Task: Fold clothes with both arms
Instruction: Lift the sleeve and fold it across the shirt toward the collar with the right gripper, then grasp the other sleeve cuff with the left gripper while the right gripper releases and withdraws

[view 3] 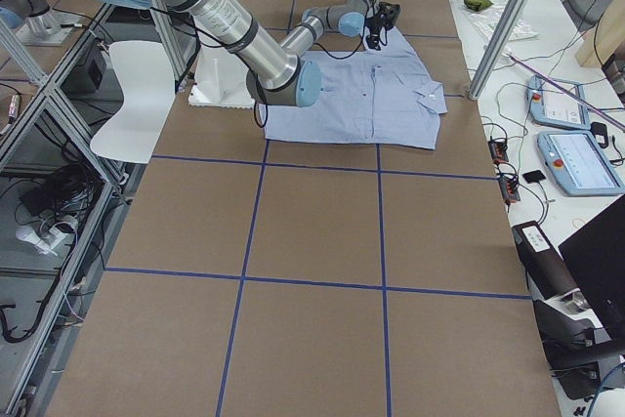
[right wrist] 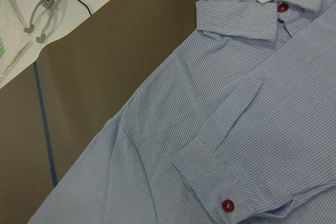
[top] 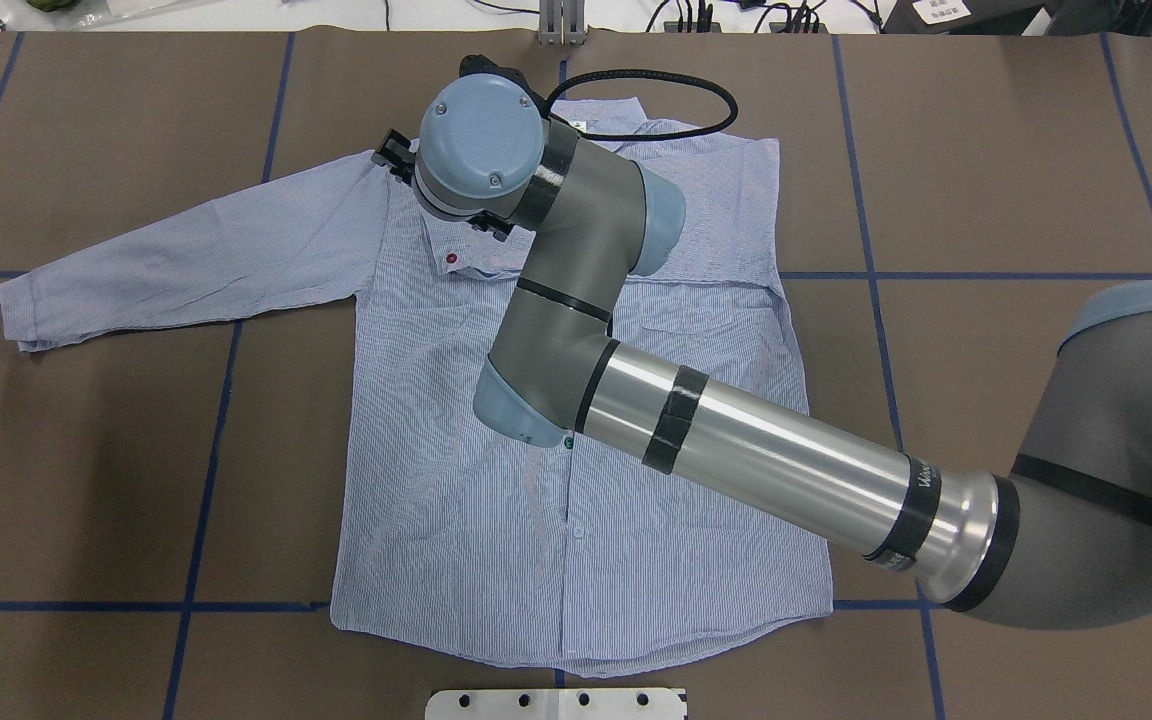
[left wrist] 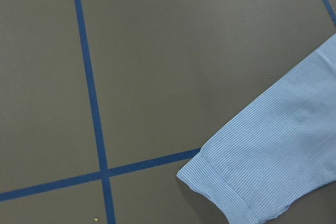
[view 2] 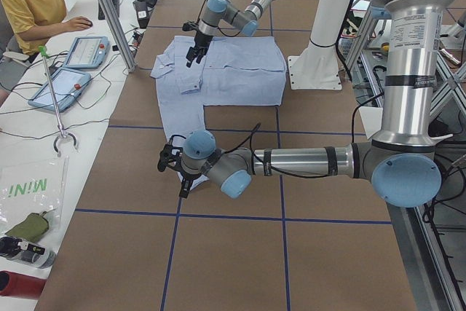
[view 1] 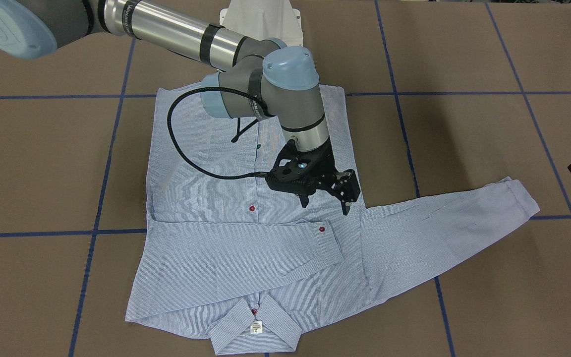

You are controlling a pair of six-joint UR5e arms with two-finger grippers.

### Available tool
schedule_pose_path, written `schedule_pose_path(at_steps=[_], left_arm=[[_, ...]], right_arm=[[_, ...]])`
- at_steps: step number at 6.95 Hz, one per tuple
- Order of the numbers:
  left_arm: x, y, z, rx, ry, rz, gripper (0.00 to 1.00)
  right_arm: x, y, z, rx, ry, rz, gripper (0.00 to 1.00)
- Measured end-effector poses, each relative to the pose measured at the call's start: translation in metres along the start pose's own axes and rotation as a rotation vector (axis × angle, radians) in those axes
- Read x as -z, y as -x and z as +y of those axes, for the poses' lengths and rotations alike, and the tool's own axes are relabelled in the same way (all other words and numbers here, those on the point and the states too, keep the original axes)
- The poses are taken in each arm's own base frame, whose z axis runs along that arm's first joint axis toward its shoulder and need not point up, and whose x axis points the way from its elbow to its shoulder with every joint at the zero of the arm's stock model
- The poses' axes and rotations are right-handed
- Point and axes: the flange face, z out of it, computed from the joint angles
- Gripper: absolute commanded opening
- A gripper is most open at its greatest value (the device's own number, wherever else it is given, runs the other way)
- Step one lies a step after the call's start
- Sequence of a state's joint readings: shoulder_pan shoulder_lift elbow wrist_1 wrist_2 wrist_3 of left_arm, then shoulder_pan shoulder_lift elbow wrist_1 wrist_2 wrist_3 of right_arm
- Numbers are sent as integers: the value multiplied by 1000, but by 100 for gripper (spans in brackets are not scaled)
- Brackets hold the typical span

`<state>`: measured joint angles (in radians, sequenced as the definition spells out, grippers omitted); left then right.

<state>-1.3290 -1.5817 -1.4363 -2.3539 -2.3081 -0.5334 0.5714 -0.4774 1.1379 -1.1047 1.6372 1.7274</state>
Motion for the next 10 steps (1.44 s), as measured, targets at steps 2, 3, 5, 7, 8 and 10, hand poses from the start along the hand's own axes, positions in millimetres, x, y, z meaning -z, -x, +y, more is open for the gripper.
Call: schedule_pose_path(at_steps=[2,3,5,7,8,10], left_arm=[[-36,-21,1,96,28,6,86],[-54,-35,6,133,49,21,78],[-81,-48,24,191,95,41,67],[-98,-54,37,224,127,43,36],[-102,-55,41,238,136,43,0],[-103,-60,41,252,139,47,0]], right_arm=[[10,-53,-19,-3,-6,-3,100],[17,-83,-29,-4,-9,-3,100],[23,-112,-37,-3,-12,4,100],[23,-121,-39,-3,-12,9,100],[23,-123,-39,-3,-12,10,100],[23,-123,-39,-3,-12,10,100]])
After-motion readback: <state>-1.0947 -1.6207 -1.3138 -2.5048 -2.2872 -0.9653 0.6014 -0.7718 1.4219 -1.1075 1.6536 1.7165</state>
